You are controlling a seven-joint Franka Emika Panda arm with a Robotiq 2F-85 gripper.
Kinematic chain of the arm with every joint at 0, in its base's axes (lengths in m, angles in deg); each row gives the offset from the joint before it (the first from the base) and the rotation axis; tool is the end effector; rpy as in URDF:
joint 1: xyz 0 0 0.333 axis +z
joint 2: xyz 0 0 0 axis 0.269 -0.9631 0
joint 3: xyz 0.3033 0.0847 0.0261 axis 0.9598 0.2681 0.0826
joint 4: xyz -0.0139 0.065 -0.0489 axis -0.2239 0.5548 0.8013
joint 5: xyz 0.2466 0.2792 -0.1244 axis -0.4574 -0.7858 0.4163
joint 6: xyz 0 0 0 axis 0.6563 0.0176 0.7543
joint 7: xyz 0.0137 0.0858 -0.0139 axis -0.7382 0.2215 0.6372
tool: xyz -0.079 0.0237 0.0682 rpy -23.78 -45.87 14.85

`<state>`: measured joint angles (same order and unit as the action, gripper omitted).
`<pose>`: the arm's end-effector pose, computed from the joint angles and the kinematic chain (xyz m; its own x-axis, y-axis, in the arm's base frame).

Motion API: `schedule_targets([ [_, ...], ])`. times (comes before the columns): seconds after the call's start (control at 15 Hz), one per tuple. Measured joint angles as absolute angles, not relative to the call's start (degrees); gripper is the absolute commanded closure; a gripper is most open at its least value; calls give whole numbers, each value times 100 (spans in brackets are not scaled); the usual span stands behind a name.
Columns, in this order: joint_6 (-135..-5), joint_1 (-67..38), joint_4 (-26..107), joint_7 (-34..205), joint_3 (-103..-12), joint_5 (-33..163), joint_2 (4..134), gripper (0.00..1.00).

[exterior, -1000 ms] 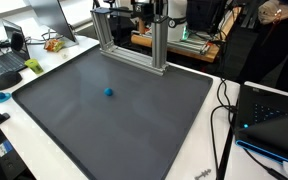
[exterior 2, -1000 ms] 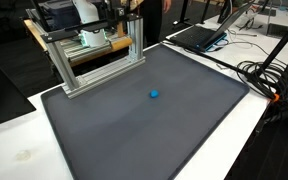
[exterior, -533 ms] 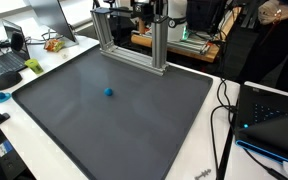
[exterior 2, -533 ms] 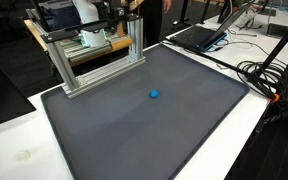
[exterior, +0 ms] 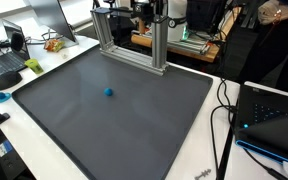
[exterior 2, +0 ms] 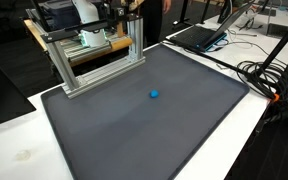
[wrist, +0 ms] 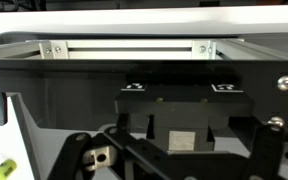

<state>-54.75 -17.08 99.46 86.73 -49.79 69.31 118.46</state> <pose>0.3634 0.0076 0.4280 0.9995 -0.0174 0.0278 -0.0212 -0.9895 0.1427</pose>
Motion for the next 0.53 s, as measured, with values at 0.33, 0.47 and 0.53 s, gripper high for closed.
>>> schedule_targets([
  [0.33,-5408,-1715,9946,8667,-5022,6931,11843,37],
  [0.47,-5404,-1715,9943,8662,-5047,6931,11843,53],
  [0.53,-5404,-1717,9941,8662,-5056,6931,11843,59],
])
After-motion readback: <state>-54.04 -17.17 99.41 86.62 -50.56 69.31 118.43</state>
